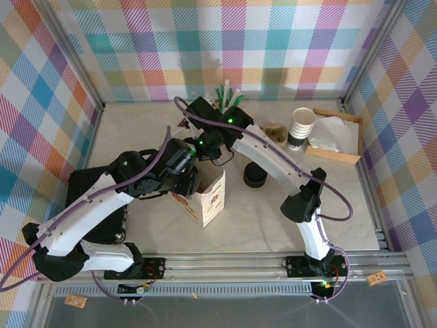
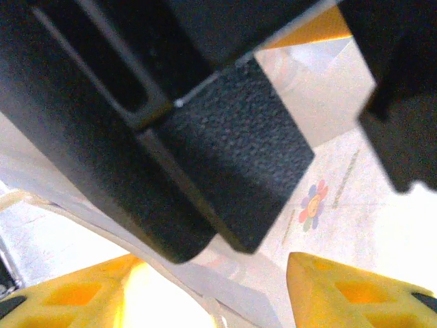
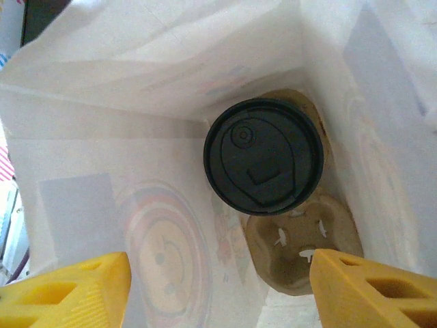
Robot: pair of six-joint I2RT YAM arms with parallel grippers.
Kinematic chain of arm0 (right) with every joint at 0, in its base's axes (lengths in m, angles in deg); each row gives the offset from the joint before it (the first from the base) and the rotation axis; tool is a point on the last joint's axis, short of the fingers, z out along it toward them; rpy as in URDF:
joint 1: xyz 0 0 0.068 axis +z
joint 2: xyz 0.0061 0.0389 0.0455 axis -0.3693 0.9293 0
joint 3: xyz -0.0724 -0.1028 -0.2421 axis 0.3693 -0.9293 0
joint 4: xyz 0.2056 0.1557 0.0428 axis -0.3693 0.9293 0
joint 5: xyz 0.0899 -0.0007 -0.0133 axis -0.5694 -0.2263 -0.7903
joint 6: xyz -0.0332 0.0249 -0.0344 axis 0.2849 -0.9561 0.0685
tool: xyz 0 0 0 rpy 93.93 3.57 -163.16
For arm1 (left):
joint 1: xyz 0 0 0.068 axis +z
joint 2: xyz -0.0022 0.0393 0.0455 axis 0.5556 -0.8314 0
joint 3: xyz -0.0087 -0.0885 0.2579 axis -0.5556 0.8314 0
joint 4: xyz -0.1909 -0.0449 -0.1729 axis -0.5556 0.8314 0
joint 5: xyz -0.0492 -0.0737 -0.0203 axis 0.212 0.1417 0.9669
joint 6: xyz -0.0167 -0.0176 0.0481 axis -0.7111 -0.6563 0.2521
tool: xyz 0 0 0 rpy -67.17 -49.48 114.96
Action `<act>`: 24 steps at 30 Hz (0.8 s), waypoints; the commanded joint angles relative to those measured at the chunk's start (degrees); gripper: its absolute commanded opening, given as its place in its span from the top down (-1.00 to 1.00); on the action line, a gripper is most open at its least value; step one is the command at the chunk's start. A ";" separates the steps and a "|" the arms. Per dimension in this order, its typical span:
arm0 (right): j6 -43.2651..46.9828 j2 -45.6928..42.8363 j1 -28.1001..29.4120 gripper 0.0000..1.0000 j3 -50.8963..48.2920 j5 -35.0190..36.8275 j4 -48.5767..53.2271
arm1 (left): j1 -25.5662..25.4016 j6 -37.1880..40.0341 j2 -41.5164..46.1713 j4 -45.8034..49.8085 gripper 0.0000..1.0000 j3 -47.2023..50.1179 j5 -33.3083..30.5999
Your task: Pack the takeout coffee
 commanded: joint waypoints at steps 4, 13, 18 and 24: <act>-1.94 -2.44 2.17 -0.37 3.72 1.89 -0.77 | 1.60 0.78 1.69 -2.87 -0.34 3.53 4.16; -2.08 -2.44 4.49 -0.29 4.03 6.17 -0.84 | 3.68 1.17 6.86 -10.32 -0.33 11.14 5.98; -2.52 -3.23 4.99 -0.29 3.90 8.65 -0.41 | 3.86 -0.62 9.84 -14.39 -0.32 15.07 6.99; -2.75 -4.02 5.95 -0.34 4.38 11.42 -0.03 | 3.82 -1.51 11.14 -17.09 -0.36 17.38 6.60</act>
